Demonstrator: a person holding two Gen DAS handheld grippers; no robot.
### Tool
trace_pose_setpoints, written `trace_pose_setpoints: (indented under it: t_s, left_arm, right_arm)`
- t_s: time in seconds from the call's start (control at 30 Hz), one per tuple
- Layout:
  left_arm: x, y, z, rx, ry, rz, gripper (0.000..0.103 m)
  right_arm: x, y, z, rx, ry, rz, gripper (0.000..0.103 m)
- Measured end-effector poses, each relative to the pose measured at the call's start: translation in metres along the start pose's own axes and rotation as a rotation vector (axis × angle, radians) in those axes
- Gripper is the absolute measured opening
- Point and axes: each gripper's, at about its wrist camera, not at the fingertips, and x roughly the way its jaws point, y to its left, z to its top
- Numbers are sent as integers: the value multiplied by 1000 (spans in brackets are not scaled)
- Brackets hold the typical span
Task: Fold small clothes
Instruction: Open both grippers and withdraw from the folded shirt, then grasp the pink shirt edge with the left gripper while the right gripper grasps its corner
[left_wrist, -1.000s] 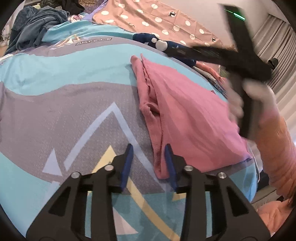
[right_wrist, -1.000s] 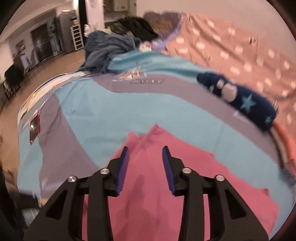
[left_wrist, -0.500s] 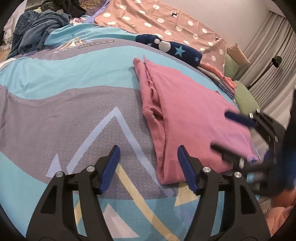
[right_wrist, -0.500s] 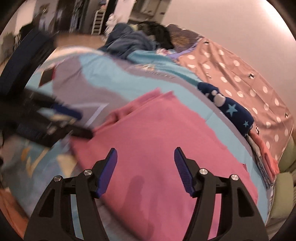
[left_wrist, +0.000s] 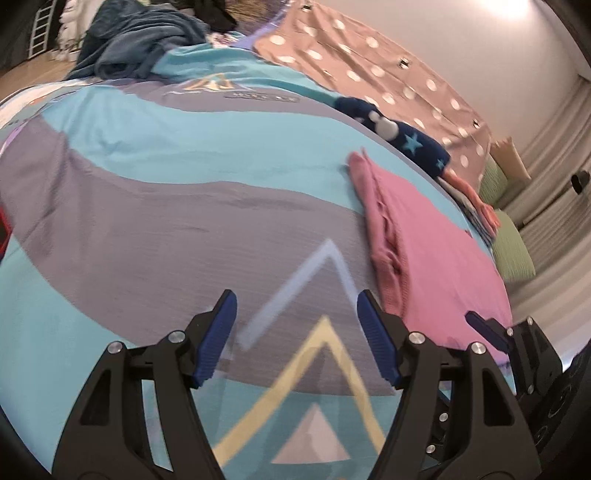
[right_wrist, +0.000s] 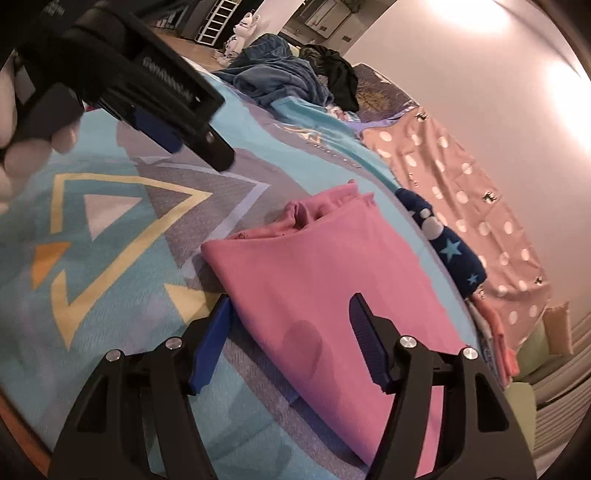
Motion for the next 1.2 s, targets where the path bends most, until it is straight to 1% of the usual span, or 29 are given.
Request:
trace_pose_setpoints:
  t_s: [0.1, 0.2, 0.3, 0.33, 0.37, 0.4, 0.43, 0.5, 0.57, 0.63, 0.7, 0.77, 0.83, 0.9, 0.93, 1.0, 1.03, 1.1, 1.13, 1.17, 1.2]
  left_arm:
    - [-1, 7, 3, -21, -11, 1, 69]
    - [3, 5, 7, -20, -12, -36, 69]
    - [13, -3, 15, -3, 5, -133, 69]
    - [21, -7, 21, 2, 23, -197, 69]
    - [30, -11, 26, 12, 42, -242, 69]
    - [38, -15, 29, 25, 60, -268, 69]
    - [53, -22, 37, 61, 100, -290, 69]
    - [75, -34, 51, 125, 139, -262, 68]
    - [95, -51, 70, 211, 171, -245, 68]
    - [108, -63, 83, 258, 205, -233, 68]
    - [121, -76, 93, 319, 243, -194, 68]
    - [134, -89, 100, 377, 277, -132, 67]
    - [145, -100, 106, 414, 296, -71, 61]
    - [151, -104, 113, 427, 308, -52, 51]
    - [154, -107, 117, 433, 319, -42, 49]
    - [161, -111, 123, 432, 333, -28, 41]
    - [164, -115, 126, 433, 342, -15, 39]
    - [169, -121, 128, 442, 355, 6, 29]
    - [171, -126, 130, 453, 360, 22, 26]
    - [172, -130, 130, 465, 361, 39, 21]
    - [172, -133, 131, 478, 364, 53, 17]
  right_arm:
    - [6, 1, 5, 6, 15, -28, 66]
    - [16, -5, 11, 50, 38, -56, 66]
    - [19, -5, 13, 64, 45, -68, 65]
    - [19, -3, 12, 61, 43, -60, 59]
    - [18, 0, 11, 60, 41, -52, 53]
    - [17, 2, 10, 64, 40, -43, 50]
    - [17, 3, 9, 65, 38, -39, 47]
    - [16, 4, 9, 65, 34, -42, 47]
    - [16, 1, 8, 80, 37, -33, 47]
    - [15, 2, 7, 90, 39, -32, 47]
    - [15, 2, 7, 91, 39, -35, 47]
    - [16, 2, 7, 93, 40, -37, 47]
    - [17, 2, 8, 96, 44, -41, 47]
    - [18, 4, 10, 95, 49, -53, 47]
    - [18, 5, 10, 93, 50, -58, 47]
    - [21, 5, 14, 90, 56, -73, 47]
    - [21, 6, 16, 90, 59, -79, 47]
    - [25, 5, 20, 98, 70, -87, 46]
    - [26, 5, 21, 102, 74, -85, 43]
    - [29, 5, 24, 102, 81, -76, 34]
    - [30, 7, 24, 98, 87, -73, 29]
